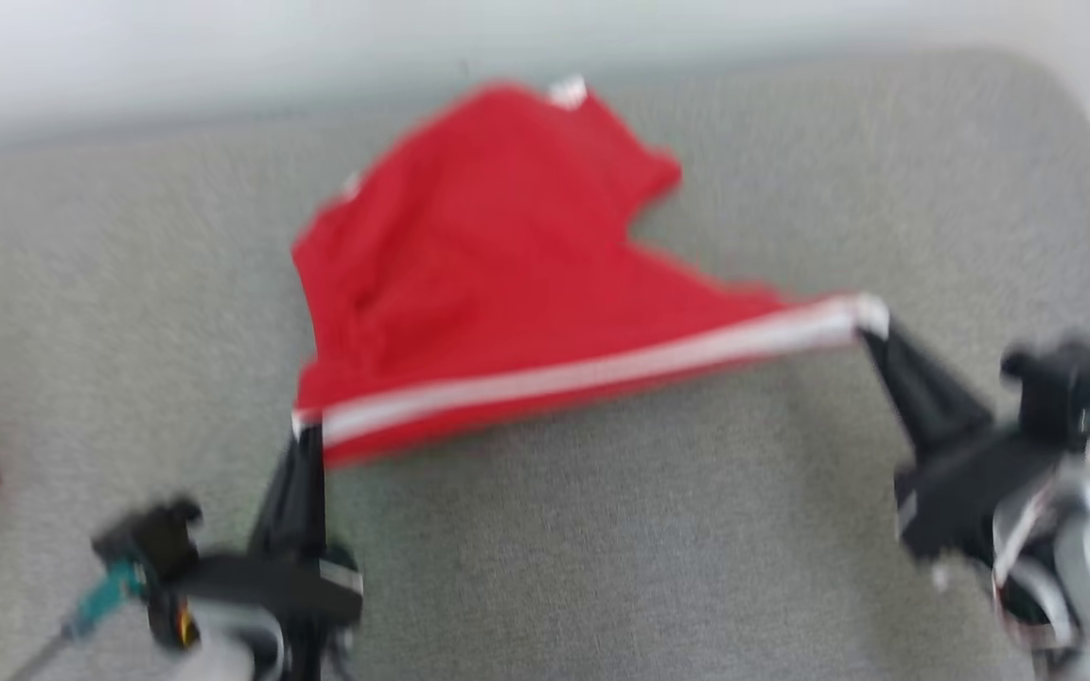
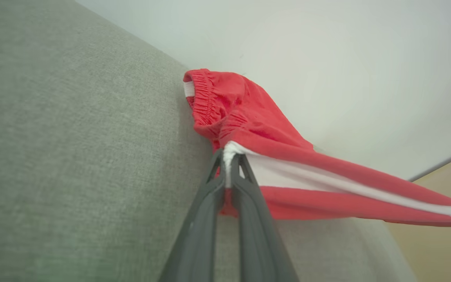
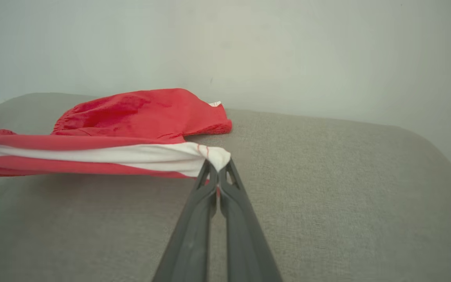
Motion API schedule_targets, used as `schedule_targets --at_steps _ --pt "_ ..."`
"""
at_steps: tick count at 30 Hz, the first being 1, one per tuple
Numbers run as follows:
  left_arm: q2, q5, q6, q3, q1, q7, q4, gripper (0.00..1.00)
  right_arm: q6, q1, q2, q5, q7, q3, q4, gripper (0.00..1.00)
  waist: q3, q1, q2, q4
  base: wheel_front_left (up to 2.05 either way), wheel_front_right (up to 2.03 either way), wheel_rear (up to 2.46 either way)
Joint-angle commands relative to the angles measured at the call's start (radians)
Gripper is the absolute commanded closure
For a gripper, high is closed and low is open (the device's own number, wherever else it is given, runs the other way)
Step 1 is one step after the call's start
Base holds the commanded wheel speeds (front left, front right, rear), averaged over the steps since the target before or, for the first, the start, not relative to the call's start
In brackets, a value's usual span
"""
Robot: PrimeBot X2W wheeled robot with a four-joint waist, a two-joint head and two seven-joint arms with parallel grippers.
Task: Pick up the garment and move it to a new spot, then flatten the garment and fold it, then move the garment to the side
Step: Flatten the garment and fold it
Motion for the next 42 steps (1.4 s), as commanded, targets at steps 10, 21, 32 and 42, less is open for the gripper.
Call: schedule_targets --at_steps 10,21,32,42 --pt "0.059 0.093 0.109 -0.035 0.288 0.019 -0.063 1.0 -0.006 0.48 0.066 -0.045 0.397 -0.197 -0.272 1.0 -0.192 0.0004 0.0003 0.021 0.0 0.0 0.0" --pt "0.115 0.128 0.193 -0.098 0.44 0.141 -0.186 1.0 -0.006 0.704 0.127 -0.067 0.612 -0.281 -0.426 1.0 -0.224 0.0004 0.0003 0.052 0.0 0.0 0.0" --pt "0.052 0.136 0.195 -0.136 0.258 0.196 -0.214 1.0 -0.004 0.435 -0.005 -0.104 0.424 -0.198 -0.327 1.0 -0.182 0.0004 0.0003 0.122 0.0 0.0 0.0" --pt "-0.023 0.166 0.203 -0.154 0.013 0.2 -0.087 1.0 -0.004 0.039 -0.025 -0.055 0.336 -0.055 -0.025 1.0 -0.08 0.0004 0.0003 0.182 0.0 0.0 0.0"
